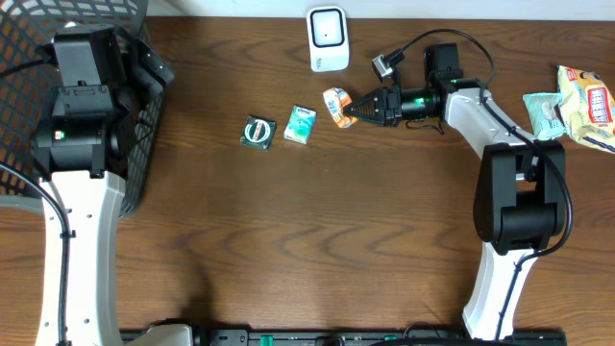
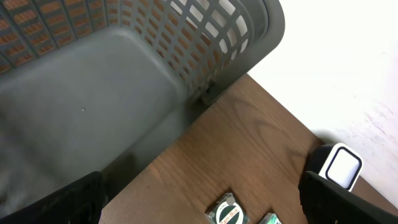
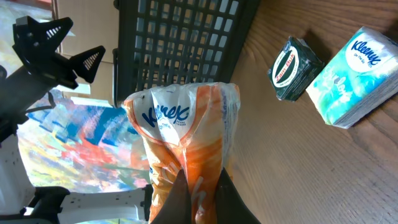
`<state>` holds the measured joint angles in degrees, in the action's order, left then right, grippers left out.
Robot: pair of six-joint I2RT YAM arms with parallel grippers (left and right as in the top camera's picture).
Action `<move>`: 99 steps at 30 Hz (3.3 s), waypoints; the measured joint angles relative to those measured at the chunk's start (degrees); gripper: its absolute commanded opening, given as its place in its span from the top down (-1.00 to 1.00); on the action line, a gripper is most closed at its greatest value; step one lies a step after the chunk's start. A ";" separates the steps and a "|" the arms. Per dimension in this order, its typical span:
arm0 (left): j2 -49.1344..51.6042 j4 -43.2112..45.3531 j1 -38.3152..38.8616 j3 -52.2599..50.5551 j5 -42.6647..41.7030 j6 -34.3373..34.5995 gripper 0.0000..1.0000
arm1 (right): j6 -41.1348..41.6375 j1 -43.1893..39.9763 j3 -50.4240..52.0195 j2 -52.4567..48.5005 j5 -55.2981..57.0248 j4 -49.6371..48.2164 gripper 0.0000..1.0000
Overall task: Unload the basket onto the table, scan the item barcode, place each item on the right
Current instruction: 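Lift the orange Kleenex box and carry it rightward, then hold the orange Kleenex box up to the white scanner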
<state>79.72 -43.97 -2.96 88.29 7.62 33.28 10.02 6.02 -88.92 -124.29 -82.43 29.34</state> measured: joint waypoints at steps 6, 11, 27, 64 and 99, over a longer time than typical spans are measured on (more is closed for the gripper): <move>0.00 0.00 0.00 0.00 0.00 0.00 -0.96 | -0.02 -0.02 0.00 0.00 0.00 0.00 0.98; 0.00 0.00 0.00 0.00 0.00 0.00 -0.96 | -0.02 -0.11 0.00 -0.02 0.00 0.00 0.98; 0.00 0.00 0.00 0.00 0.00 0.00 -0.96 | 0.00 -0.11 0.00 -0.02 0.00 0.00 0.98; 0.00 0.00 0.00 0.00 0.00 -0.02 -0.95 | -0.07 10.71 -10.10 0.07 77.18 26.53 0.98; 0.00 0.02 0.00 0.00 0.00 0.00 -0.95 | -52.85 20.87 -11.23 -3.04 106.55 -41.51 0.98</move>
<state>79.72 -43.94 -2.96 88.29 7.62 33.28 -42.83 26.89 -100.16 -127.33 24.12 -12.16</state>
